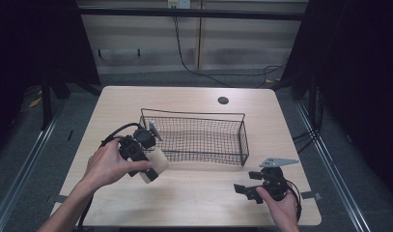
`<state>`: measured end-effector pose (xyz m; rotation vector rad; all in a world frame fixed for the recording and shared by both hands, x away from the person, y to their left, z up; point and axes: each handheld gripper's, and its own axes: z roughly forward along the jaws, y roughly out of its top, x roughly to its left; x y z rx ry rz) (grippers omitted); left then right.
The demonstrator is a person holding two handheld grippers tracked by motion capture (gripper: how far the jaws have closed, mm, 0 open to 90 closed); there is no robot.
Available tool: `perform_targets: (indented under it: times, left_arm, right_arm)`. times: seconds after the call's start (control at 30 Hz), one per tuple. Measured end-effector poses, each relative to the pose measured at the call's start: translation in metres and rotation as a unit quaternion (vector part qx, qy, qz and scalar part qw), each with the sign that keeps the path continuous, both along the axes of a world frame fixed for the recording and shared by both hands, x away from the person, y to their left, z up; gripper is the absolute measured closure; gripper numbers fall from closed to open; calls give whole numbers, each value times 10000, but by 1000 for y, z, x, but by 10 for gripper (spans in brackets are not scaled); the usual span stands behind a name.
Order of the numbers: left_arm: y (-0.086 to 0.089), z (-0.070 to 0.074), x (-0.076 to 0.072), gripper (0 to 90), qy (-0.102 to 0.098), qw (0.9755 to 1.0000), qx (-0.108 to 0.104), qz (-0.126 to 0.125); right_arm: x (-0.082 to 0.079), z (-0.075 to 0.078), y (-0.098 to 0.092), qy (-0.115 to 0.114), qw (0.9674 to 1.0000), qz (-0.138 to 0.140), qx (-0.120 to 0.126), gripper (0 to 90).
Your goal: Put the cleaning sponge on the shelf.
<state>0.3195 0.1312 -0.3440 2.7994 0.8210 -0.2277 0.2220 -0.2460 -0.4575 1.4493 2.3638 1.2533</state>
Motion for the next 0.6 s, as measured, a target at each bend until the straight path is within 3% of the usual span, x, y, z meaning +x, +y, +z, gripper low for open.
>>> perform_targets:
  times: [0.6]
  left_arm:
    - [-9, 29, 10, 264, -124, 9997, -198, 67]
  right_arm:
    - [0, 0, 1, -12, 10000, 19, -6, 138]
